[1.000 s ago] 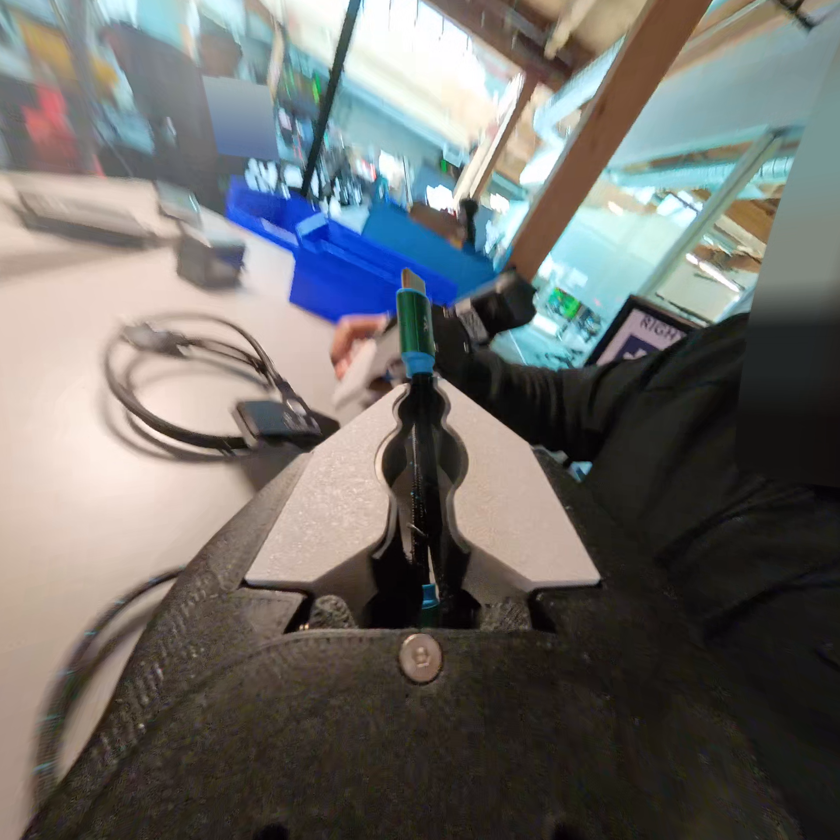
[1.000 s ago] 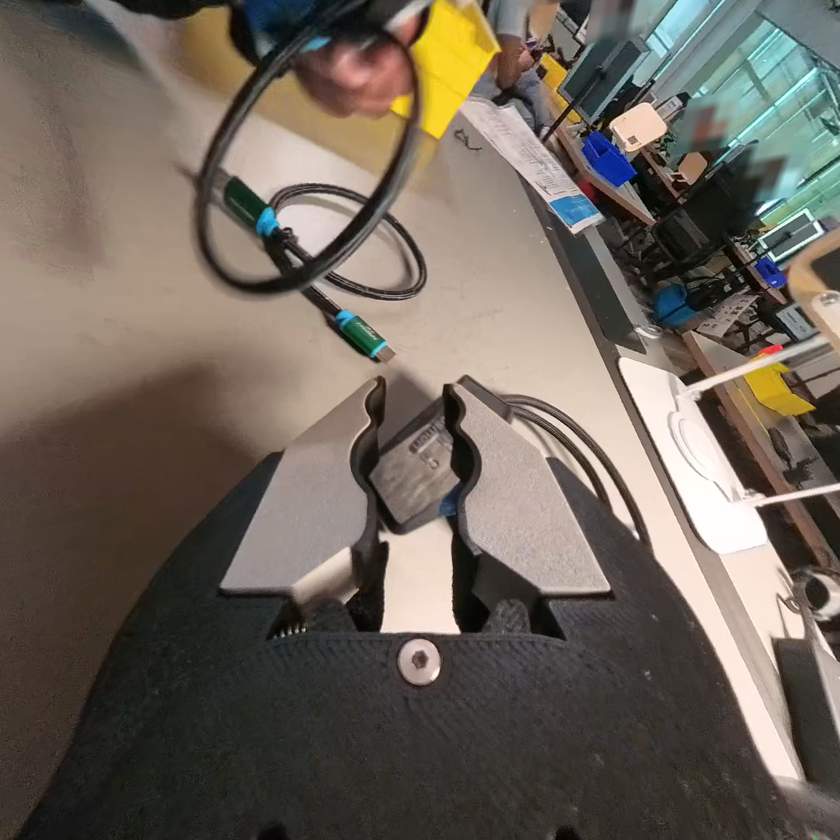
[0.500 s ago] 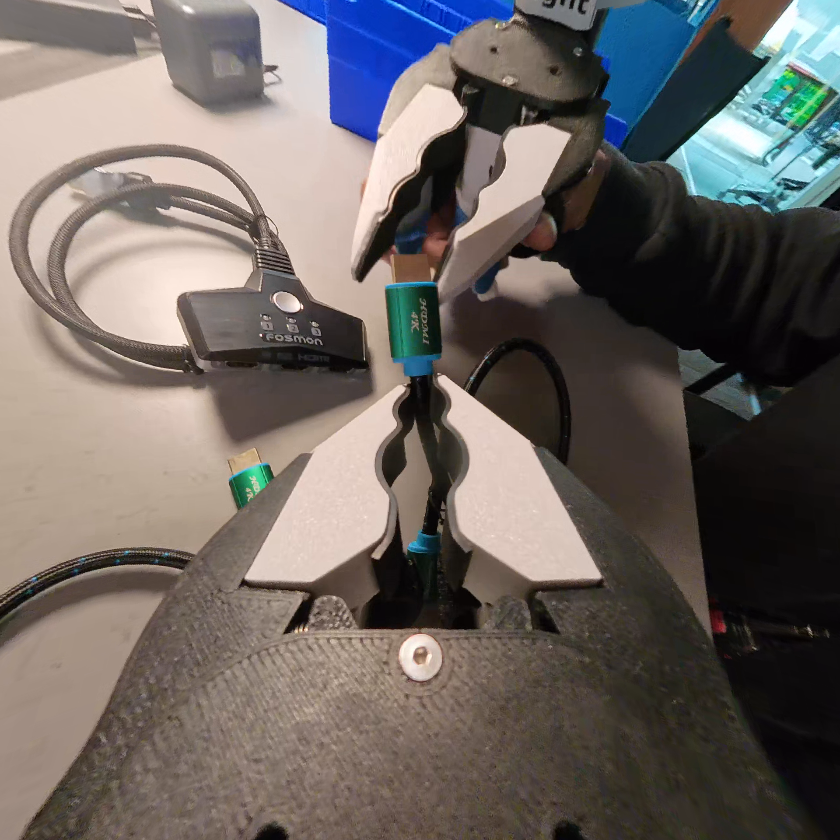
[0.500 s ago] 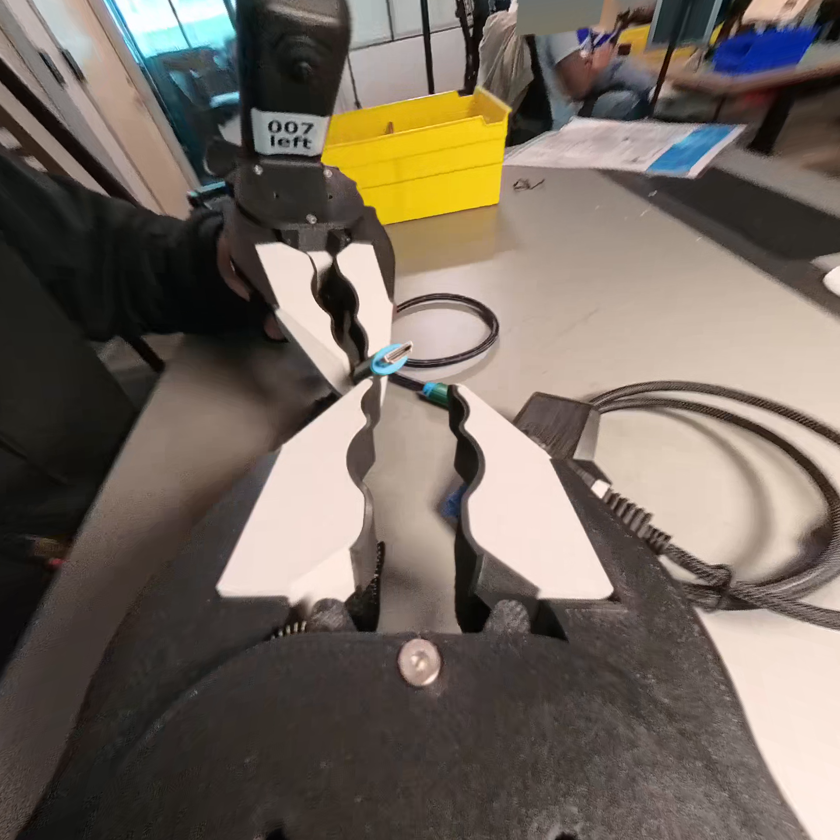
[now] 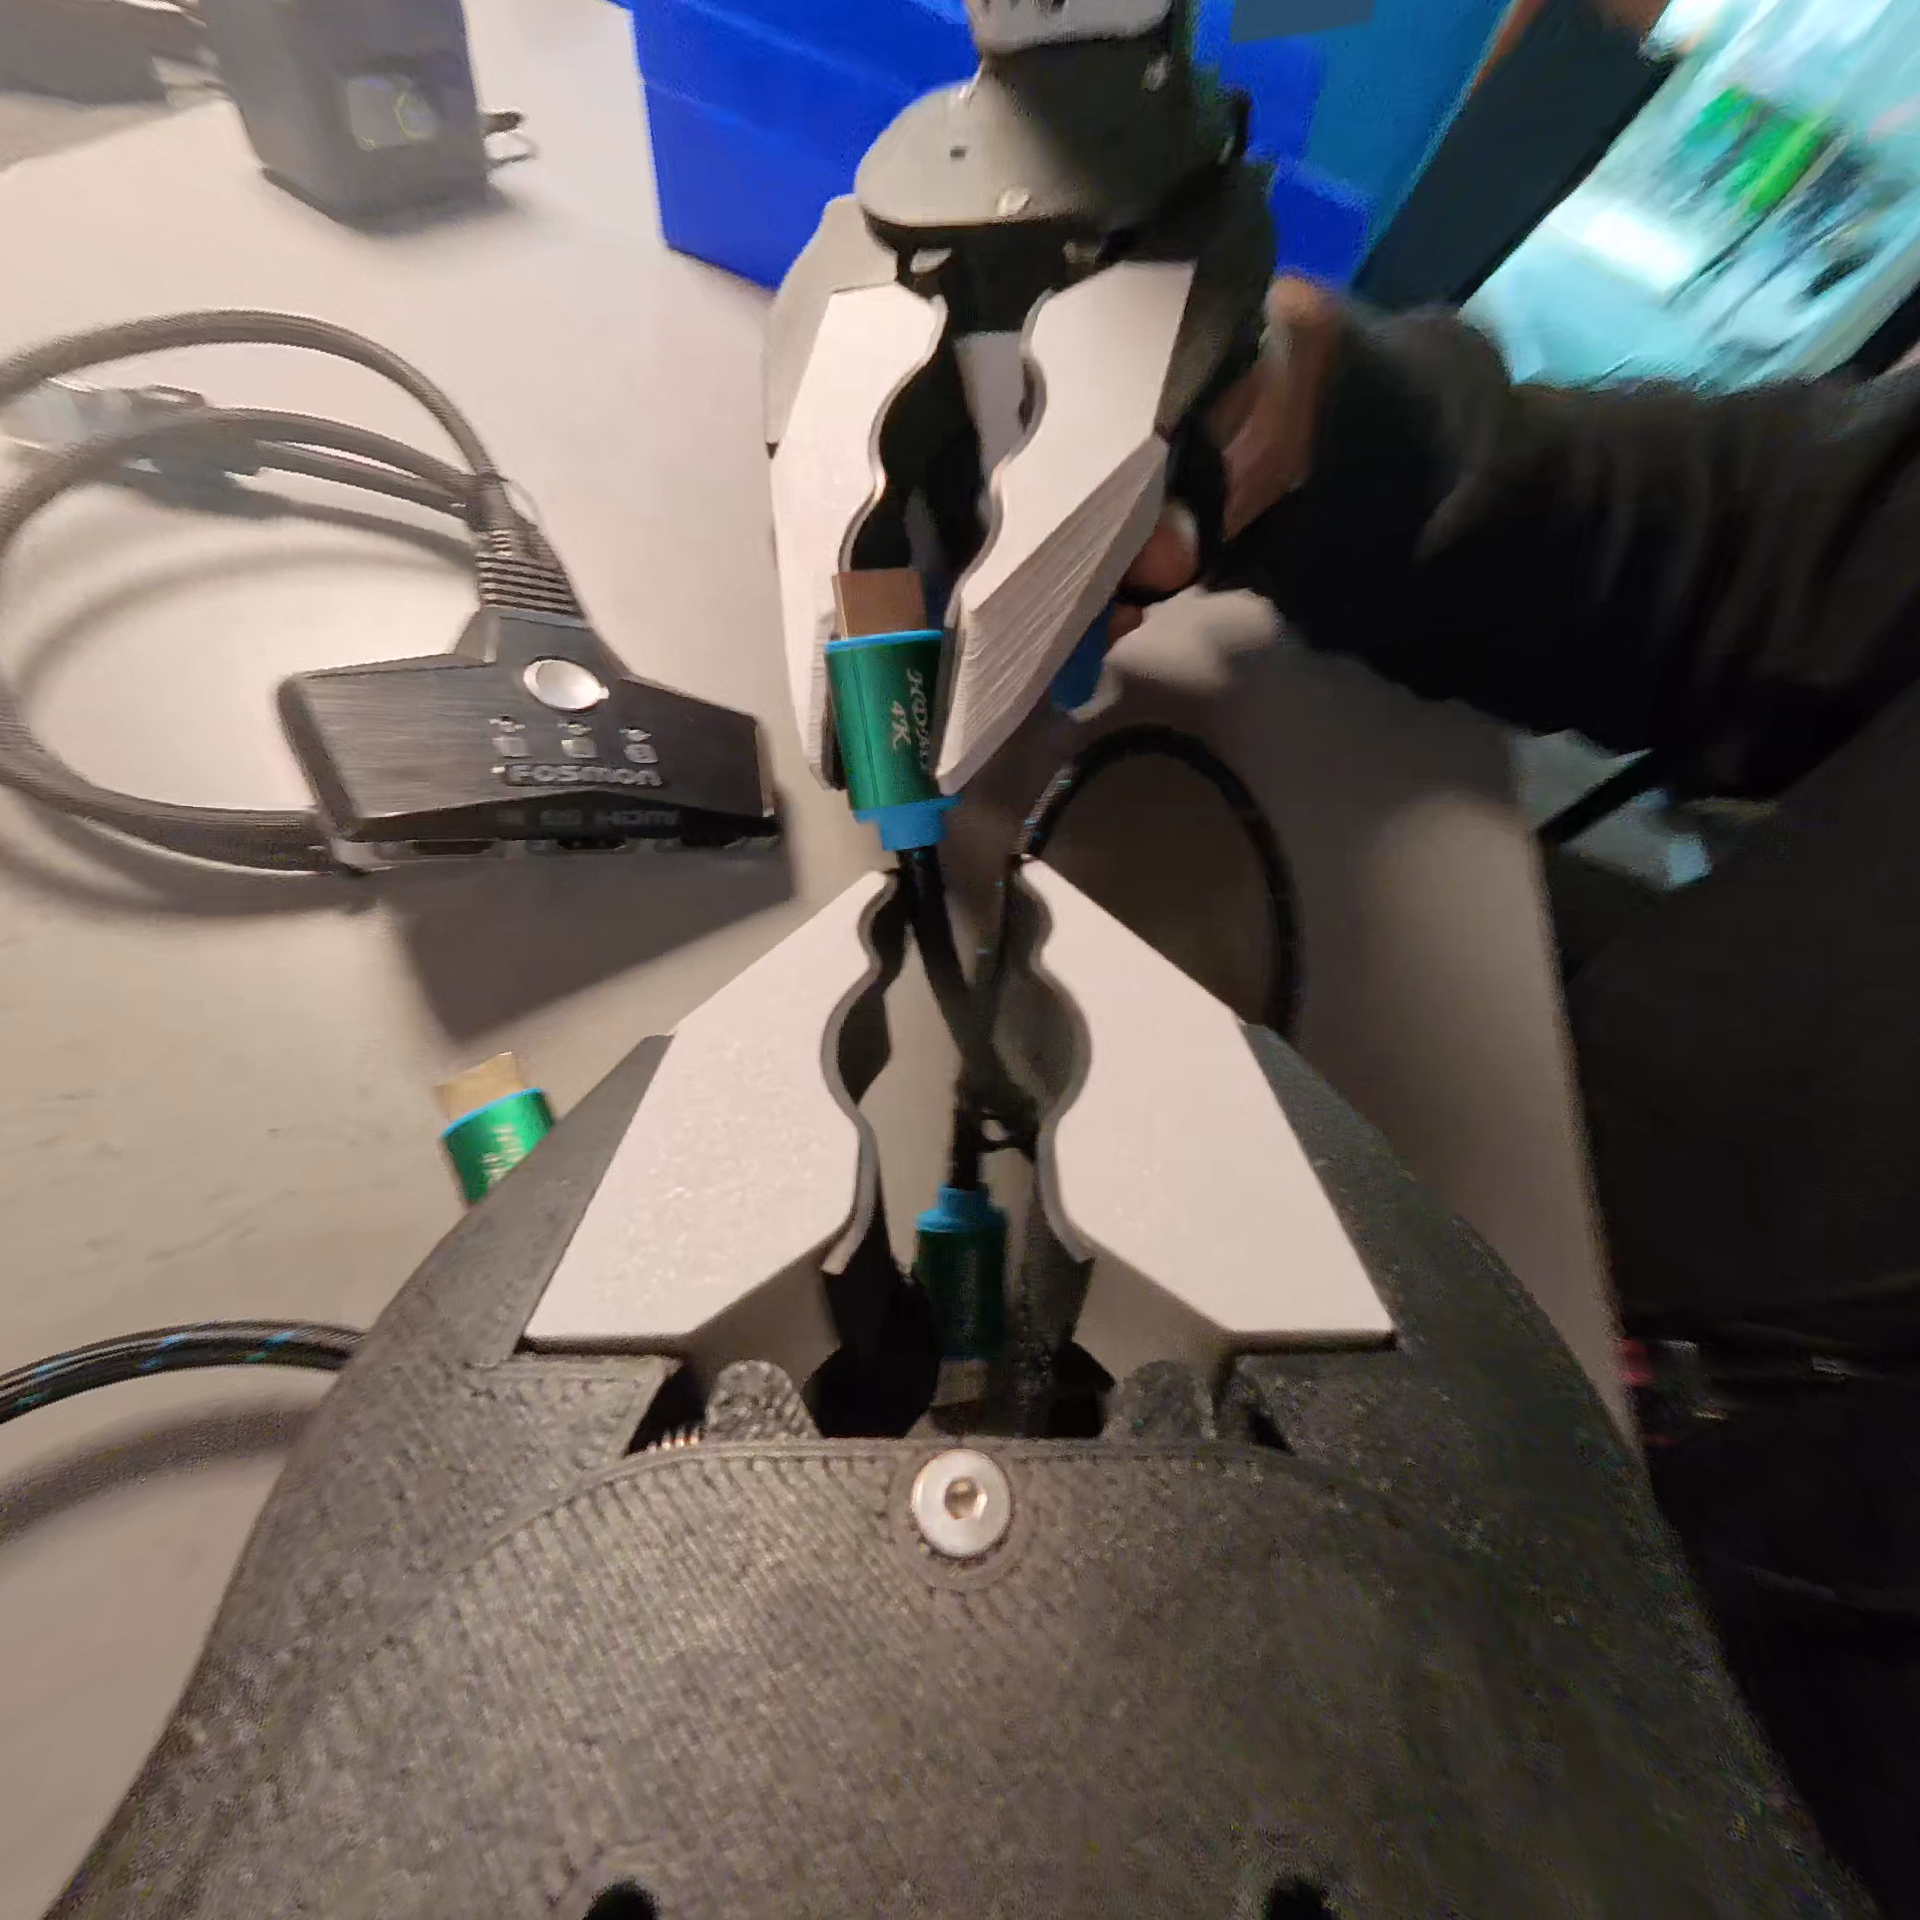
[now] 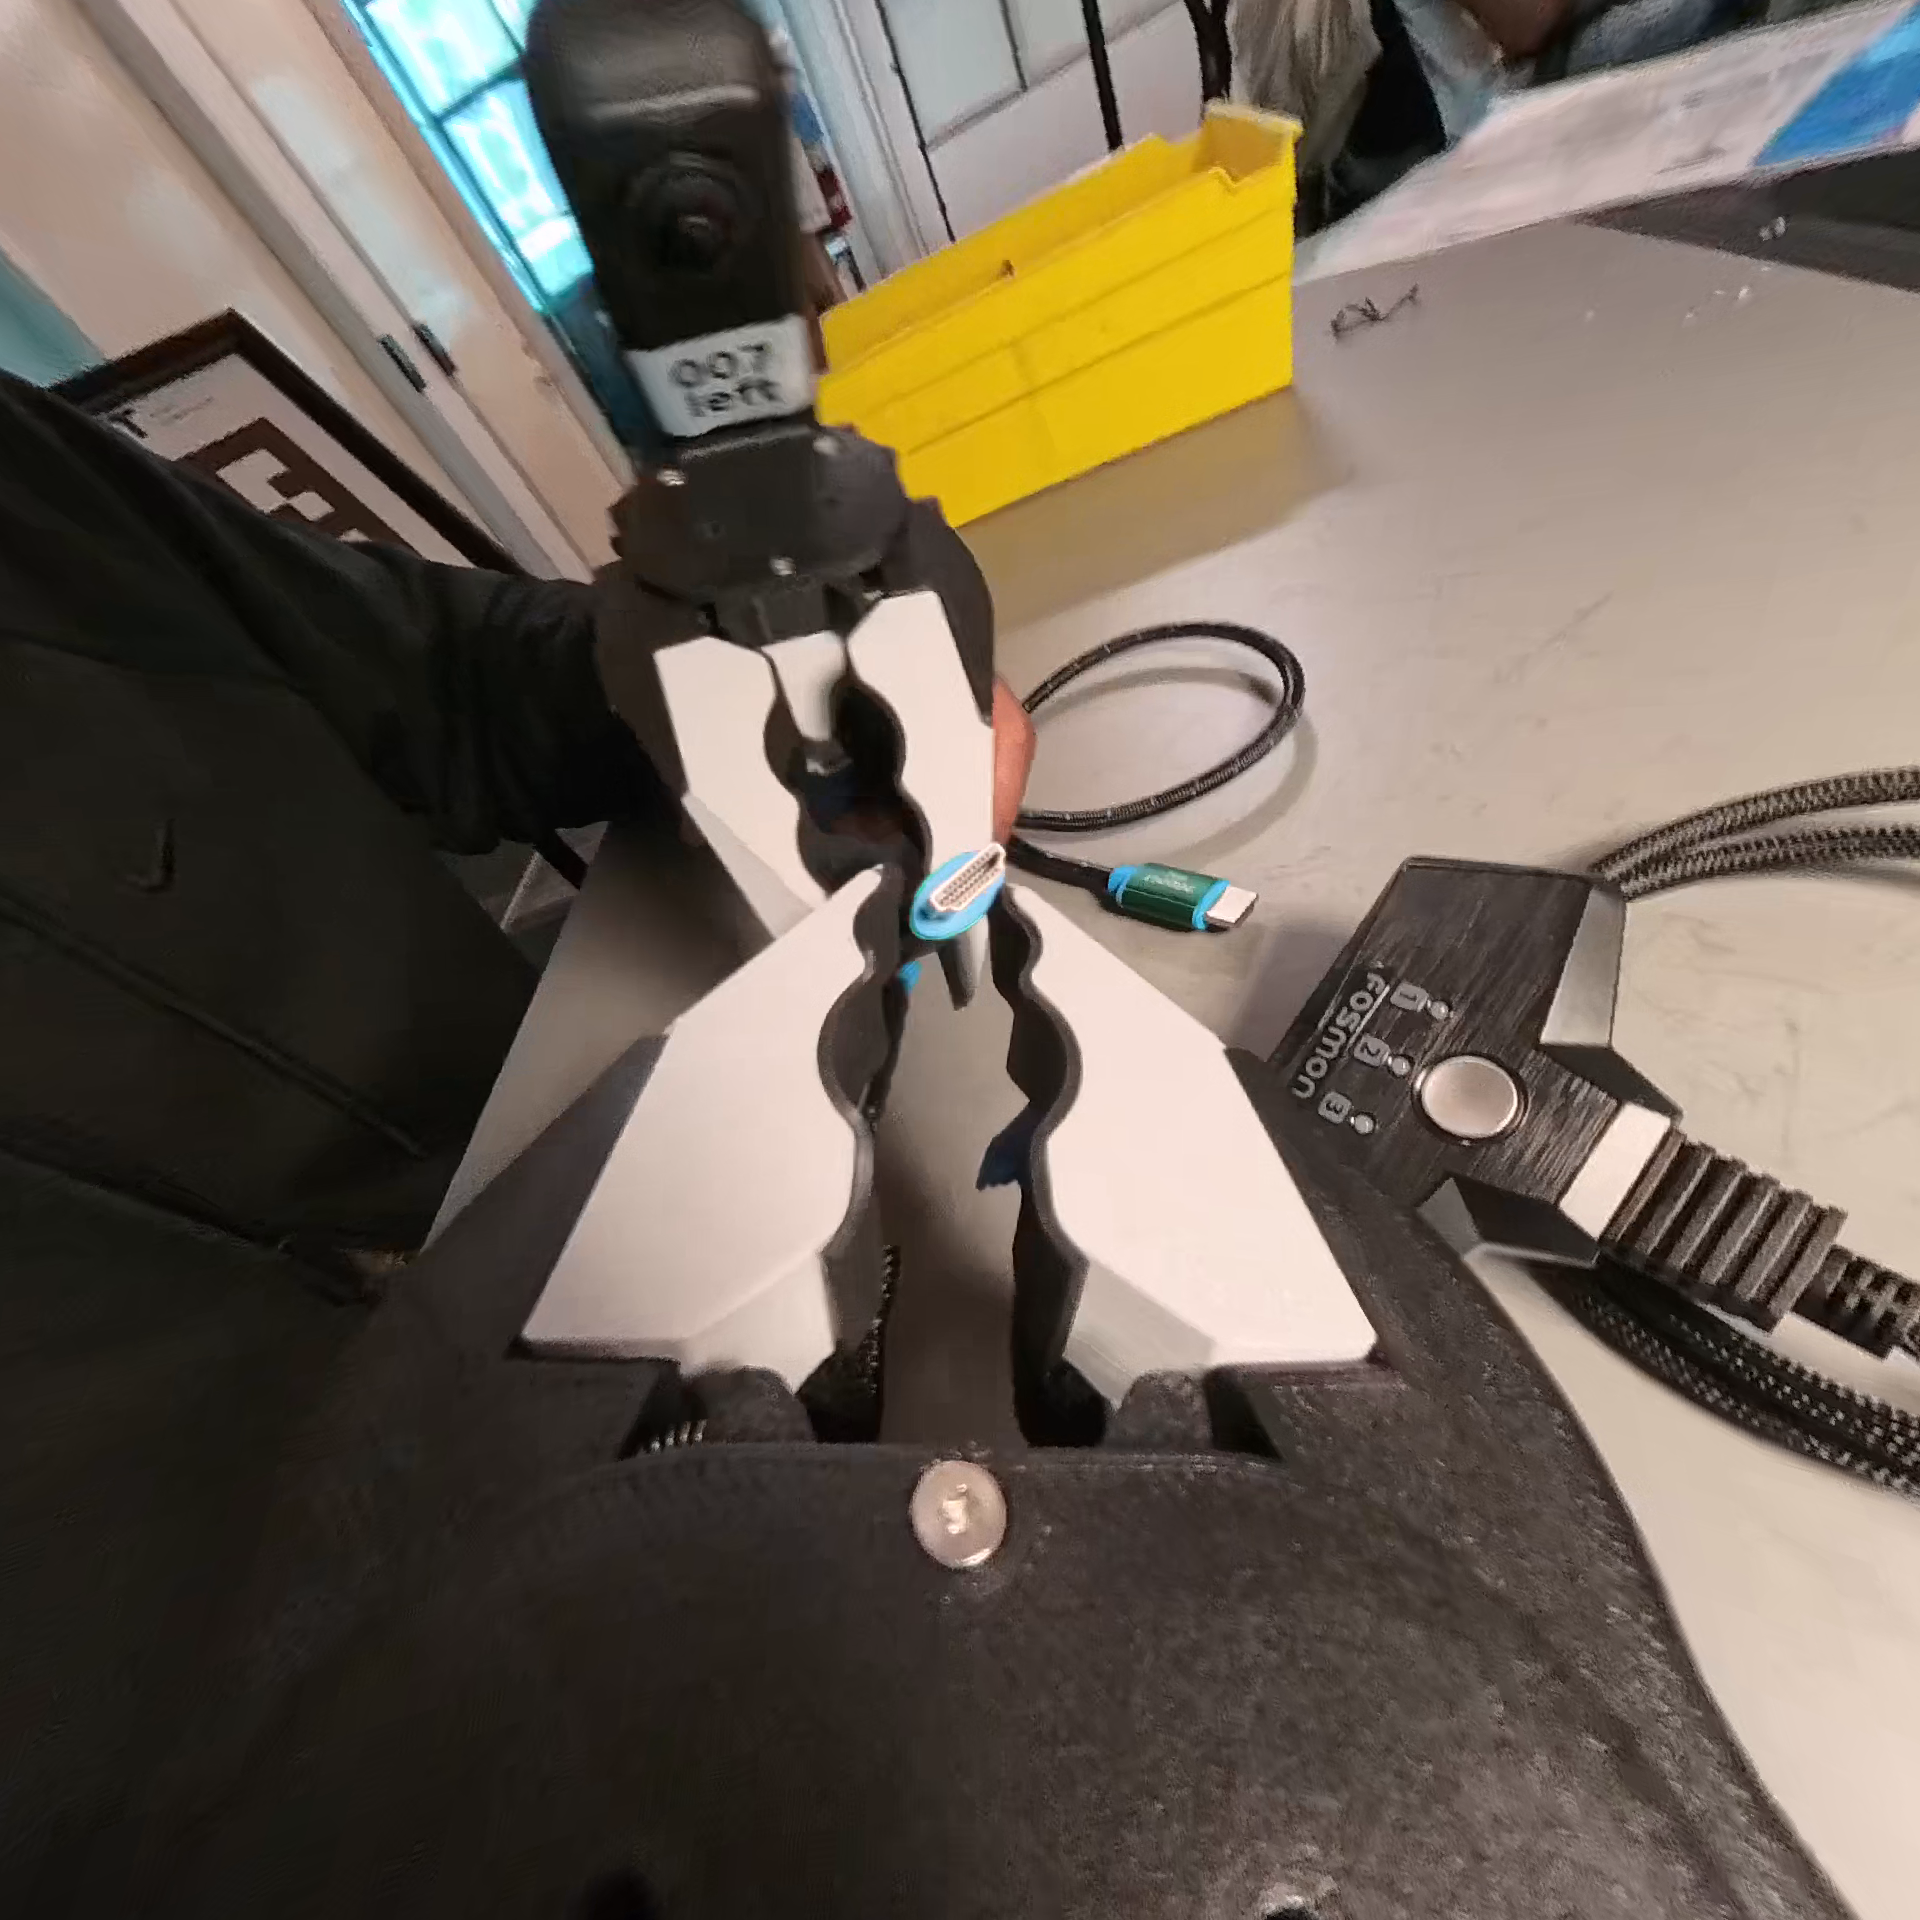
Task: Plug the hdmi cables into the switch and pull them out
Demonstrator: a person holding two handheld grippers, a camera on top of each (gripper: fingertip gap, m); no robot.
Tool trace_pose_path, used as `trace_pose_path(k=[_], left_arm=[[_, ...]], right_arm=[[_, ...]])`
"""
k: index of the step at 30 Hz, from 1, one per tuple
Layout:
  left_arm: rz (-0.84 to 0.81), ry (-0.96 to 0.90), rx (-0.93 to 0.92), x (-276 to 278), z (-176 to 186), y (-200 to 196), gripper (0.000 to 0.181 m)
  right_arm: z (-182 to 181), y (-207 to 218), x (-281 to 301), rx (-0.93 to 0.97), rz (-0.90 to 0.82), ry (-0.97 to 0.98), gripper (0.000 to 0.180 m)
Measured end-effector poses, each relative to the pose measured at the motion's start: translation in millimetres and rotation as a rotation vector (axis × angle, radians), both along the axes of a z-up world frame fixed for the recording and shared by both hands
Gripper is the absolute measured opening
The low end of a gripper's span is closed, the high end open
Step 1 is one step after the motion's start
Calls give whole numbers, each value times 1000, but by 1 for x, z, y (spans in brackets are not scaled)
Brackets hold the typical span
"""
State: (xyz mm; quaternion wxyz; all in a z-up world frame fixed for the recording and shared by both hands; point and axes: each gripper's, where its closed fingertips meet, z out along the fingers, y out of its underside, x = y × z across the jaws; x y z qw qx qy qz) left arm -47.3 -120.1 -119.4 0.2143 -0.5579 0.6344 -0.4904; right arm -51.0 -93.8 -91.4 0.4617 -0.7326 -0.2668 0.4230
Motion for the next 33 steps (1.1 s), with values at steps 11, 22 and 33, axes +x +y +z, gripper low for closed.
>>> trace_pose_path(k=[11,22,33], left_arm=[[-53,-103,-657,-2,57,-14,38],[-89,-116,-709,0,51,-24,17],[81,2,-441,6,9,1,12]], right_arm=[[38,-30,-9,308,173,131,17],[26,-28,-2,379,142,16,24],[0,-8,34,430,18,-299,52]])
